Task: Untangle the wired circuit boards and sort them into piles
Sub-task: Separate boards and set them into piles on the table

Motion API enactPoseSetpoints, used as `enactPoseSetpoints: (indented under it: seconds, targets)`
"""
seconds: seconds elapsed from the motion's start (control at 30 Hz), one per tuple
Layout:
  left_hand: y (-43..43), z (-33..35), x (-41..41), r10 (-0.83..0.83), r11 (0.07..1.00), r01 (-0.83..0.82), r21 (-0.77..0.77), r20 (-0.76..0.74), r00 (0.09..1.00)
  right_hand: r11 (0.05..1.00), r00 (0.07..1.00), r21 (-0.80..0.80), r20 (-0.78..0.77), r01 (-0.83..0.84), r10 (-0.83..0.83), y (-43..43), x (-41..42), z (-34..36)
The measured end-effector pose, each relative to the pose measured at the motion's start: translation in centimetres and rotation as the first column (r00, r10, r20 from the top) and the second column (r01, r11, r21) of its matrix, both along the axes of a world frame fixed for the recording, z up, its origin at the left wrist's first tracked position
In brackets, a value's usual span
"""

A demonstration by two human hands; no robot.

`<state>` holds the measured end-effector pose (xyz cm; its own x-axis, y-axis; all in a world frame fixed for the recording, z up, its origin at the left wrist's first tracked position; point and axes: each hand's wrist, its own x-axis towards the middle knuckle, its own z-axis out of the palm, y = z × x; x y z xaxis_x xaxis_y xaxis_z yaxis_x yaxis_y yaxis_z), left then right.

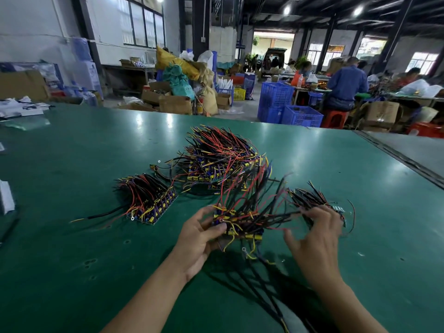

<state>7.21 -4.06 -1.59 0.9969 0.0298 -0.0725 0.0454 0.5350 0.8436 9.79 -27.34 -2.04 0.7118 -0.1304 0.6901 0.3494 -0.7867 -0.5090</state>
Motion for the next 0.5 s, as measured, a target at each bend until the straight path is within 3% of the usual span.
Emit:
enactPoseSetpoints:
  seconds: [0.1, 0.17, 0.2, 0.27, 0.37, 0.5]
  targets:
    - [0.2, 0.0, 0.1, 0.005, 0.999, -0.003, -0.035, 0.059, 0.998, 0.964, 0.999, 0.262, 0.026, 0.037, -0.045, -0.4, 0.0, 0.3]
    - [0.2, -0.1, 0.1, 0.000, 0.998, 0.004, -0.057, 0.065, 0.998, 0.865, 0.957, 0.479, -0.150, -0.148, 0.247, -0.6, 0.2, 0.6]
    - [0.2, -0.2, 0.1, -0.006, 0.998, 0.010, -0.059, 0.062, 0.998, 0.748, 0.846, 0.620, -0.249, -0.235, 0.472, -0.4, 0.2, 0.7]
    - [0.0, -0.3, 0.0, -0.031, 0.999, 0.033, -0.040, 0.046, 0.998, 0.517, 0.583, 0.829, -0.315, -0.215, 0.748, 0.2, -0.1, 0.5]
    - [-0.7, -0.5, 0.0, -0.059, 0.998, 0.059, 0.008, 0.031, 0.998, 0.409, 0.421, 0.896, -0.309, -0.171, 0.853, 1.4, -0.6, 0.1]
    - [-1.0, -0.7, 0.1, -0.077, 0.995, 0.075, 0.064, 0.037, 0.996, 0.376, 0.396, 0.889, -0.256, -0.261, 0.882, 1.4, -0.5, -0.5]
